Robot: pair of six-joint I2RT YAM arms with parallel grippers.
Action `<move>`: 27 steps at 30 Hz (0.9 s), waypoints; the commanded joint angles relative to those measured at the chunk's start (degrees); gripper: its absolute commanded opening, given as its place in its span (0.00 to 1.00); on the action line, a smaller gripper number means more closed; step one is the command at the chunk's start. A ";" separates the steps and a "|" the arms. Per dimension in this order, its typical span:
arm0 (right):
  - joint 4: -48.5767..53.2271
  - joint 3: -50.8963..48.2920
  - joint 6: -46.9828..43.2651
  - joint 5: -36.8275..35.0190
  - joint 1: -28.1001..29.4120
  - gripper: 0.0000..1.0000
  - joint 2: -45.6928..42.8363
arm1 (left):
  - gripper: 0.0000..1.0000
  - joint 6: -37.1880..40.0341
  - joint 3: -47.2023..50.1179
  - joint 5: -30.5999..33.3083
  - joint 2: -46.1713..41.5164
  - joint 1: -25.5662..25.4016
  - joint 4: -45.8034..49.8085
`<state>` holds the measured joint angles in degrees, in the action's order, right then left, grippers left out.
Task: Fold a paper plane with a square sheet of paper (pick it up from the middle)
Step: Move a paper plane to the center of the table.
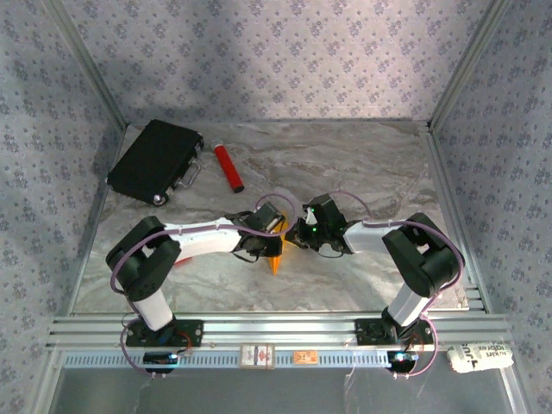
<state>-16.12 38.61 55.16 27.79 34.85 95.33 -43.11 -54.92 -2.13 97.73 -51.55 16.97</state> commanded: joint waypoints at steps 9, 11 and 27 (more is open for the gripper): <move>-0.24 -0.02 0.81 -0.38 -0.40 0.07 0.82 | 0.20 0.44 -1.51 -1.10 1.66 -0.44 0.67; -0.27 -0.16 0.82 -0.39 -0.40 0.07 0.85 | 0.19 0.50 -1.56 -0.90 1.72 -0.39 0.69; 12.02 -1.83 -5.53 -4.32 -5.47 0.20 -9.70 | 0.10 1.99 -4.60 4.68 -0.41 -0.45 8.07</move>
<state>-9.98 38.02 52.75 25.96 30.85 89.14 -42.41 -56.84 -0.34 98.65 -51.55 20.12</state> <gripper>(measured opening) 0.199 0.103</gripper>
